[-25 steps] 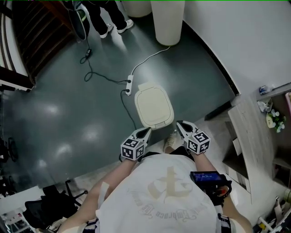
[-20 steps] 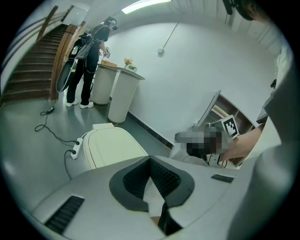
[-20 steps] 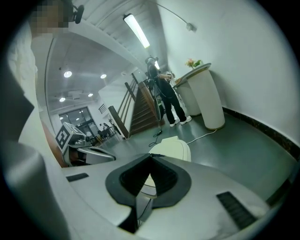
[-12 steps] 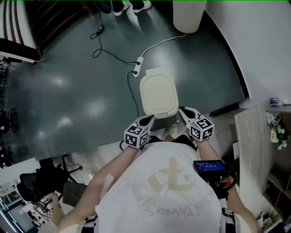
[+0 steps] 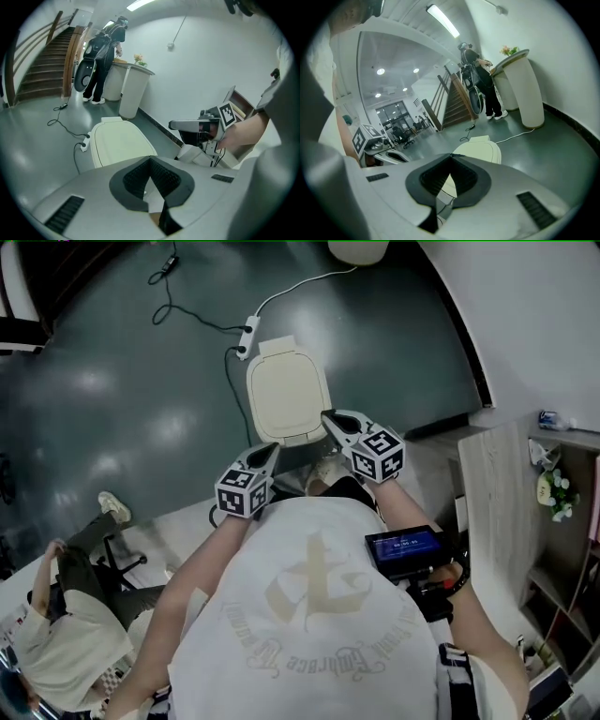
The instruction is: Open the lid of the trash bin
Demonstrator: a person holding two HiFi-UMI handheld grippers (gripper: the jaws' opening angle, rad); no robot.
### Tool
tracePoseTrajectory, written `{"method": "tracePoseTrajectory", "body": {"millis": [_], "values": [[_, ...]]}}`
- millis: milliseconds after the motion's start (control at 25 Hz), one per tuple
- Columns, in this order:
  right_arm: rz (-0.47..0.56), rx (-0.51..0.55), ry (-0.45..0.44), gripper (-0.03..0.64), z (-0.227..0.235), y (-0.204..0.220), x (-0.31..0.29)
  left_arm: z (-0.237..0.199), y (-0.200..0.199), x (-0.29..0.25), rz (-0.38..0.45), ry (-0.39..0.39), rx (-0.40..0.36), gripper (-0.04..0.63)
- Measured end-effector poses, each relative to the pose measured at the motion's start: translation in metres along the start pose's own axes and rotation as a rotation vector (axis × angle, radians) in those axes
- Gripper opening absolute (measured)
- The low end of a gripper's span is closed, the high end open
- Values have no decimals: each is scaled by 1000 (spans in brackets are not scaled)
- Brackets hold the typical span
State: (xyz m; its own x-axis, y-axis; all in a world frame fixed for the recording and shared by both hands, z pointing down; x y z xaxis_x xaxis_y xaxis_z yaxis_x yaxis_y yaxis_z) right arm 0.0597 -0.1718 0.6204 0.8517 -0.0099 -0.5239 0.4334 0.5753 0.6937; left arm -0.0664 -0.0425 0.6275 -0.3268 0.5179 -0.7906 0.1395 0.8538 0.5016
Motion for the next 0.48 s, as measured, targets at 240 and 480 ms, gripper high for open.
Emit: {"method": "tracePoseTrajectory", "body": {"millis": [240,480], "values": [[-15,-3,-4,6,3,6,-5,-2,12,-10,-30,-3,19,15],[-16,-15,4,6,4,15,-5,1,23,-28,-76,2,-7,15]]}}
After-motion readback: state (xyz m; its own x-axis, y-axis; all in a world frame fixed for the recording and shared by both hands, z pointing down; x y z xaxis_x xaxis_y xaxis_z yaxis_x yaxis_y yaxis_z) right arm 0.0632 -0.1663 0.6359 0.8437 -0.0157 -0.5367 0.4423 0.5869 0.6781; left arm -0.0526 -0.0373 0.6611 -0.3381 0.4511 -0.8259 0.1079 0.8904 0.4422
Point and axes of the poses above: the fingertips, and each gripper's own axes: x backward along the fingers, z to its right, y out of its underside, the point moved 5 cm from there along x, backward along the fingers, and after that the axes turned 10 degrees about -z, right-handed, at the moved point
